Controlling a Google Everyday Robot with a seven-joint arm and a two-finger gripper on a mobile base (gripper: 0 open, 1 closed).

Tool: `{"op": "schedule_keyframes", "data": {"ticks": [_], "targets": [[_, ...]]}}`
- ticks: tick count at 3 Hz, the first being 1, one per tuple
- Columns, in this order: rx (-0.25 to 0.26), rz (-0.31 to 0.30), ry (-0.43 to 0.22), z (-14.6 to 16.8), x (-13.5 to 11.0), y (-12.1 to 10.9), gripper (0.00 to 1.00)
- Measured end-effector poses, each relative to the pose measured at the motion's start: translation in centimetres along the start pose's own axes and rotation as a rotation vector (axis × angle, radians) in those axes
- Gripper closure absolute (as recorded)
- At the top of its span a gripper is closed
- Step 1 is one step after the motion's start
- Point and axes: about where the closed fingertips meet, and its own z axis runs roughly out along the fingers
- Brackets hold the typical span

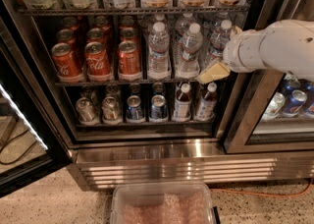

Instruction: Pick water bottle from middle shelf of fridge

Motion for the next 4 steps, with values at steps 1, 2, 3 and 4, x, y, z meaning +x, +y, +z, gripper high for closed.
{"op": "schedule_keyframes", "data": {"ticks": [1, 2, 3, 4], "targets": [[-0.003, 0.001, 0.005, 0.34, -0.07, 0.11, 0.01], [-0.005, 0.004, 0.014, 0.94, 0.03, 0.15, 0.05], [-0.005, 0.004, 0.016, 0.93, -0.08, 0.09, 0.08], [-0.003, 0.005, 0.024, 1.10, 0.03, -0.01, 0.11]]}}
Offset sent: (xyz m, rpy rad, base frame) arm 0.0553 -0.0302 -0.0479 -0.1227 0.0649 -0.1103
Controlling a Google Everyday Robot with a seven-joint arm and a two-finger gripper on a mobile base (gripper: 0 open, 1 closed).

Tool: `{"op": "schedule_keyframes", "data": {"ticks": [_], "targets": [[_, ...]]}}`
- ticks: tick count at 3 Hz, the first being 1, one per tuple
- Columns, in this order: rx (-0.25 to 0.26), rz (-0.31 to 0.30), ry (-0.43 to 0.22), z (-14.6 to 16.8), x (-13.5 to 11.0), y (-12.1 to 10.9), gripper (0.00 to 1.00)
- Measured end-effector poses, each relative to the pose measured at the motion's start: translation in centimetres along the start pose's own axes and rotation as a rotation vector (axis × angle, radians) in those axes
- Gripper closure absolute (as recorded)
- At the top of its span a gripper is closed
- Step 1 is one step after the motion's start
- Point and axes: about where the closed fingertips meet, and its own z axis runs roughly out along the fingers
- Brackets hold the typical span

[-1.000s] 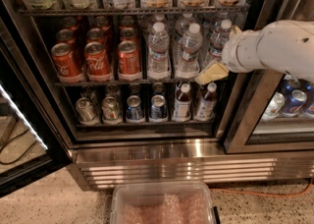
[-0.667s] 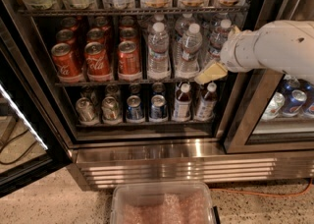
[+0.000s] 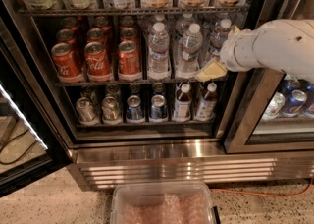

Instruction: Pick water bottle from middle shelf of fridge

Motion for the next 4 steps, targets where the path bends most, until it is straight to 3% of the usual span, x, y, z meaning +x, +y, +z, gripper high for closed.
{"op": "schedule_keyframes", "data": {"ticks": [1, 4], "targets": [[-0.006, 0.001, 0.008, 0.1, 0.1, 0.1, 0.30], [-0.007, 0.001, 0.009, -1.1, -1.2, -1.1, 0.98]]}}
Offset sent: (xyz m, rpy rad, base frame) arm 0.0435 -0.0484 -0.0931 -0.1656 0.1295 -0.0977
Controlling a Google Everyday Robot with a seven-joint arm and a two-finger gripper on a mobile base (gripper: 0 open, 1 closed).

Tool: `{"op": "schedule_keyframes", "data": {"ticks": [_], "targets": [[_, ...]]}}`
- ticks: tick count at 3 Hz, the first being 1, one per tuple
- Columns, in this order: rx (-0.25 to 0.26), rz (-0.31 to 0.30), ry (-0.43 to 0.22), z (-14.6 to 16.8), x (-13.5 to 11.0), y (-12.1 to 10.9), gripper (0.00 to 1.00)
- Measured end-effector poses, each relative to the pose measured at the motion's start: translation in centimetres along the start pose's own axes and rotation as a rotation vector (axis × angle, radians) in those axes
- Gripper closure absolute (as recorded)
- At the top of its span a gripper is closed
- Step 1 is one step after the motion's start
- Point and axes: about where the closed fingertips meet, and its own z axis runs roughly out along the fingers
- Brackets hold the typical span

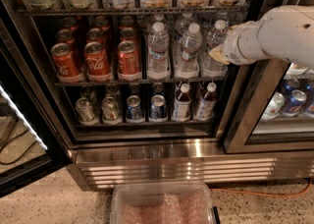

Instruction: Pick water bottle from middle shelf of fridge

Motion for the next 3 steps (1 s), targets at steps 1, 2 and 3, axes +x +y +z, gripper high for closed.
{"op": "schedule_keyframes", "data": {"ticks": [1, 2, 3], "targets": [[-0.004, 0.002, 0.009, 0.52, 0.23, 0.02, 1.00], [-0.009, -0.001, 0.018, 1.09, 0.32, 0.19, 0.81], [-0.009, -0.001, 0.018, 0.88, 0.11, 0.00, 0.58]]}}
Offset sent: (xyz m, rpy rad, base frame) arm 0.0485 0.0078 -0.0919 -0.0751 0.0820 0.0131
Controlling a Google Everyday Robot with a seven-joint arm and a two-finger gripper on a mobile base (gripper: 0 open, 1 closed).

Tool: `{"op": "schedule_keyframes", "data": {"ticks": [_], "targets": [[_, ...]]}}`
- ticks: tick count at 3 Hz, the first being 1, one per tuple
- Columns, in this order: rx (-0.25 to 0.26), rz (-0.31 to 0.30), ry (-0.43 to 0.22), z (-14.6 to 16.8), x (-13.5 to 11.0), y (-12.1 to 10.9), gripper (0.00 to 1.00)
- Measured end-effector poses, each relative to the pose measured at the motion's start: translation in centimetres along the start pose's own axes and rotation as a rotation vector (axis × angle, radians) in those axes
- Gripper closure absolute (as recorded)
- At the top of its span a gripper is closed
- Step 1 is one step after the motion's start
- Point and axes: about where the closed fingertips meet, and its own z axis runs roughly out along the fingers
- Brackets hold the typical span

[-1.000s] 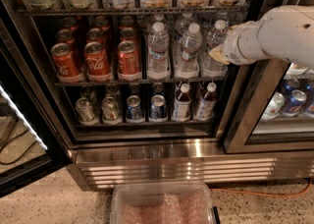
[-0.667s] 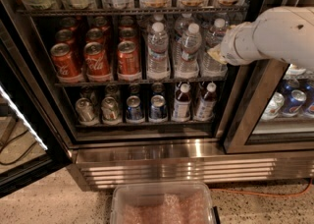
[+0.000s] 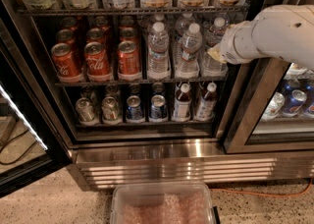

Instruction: Pick water bottle from middle shelf of fridge

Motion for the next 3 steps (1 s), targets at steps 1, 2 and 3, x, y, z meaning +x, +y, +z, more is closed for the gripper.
{"op": "schedule_keyframes", "data": {"ticks": [1, 2, 3], "targets": [[0.000, 0.000, 0.000, 0.00, 0.00, 0.00, 0.60], [0.000, 0.000, 0.000, -0.02, -0.02, -0.01, 0.57], [0.000, 0.000, 0.000, -0.44, -0.46, -0.39, 0.54]]}}
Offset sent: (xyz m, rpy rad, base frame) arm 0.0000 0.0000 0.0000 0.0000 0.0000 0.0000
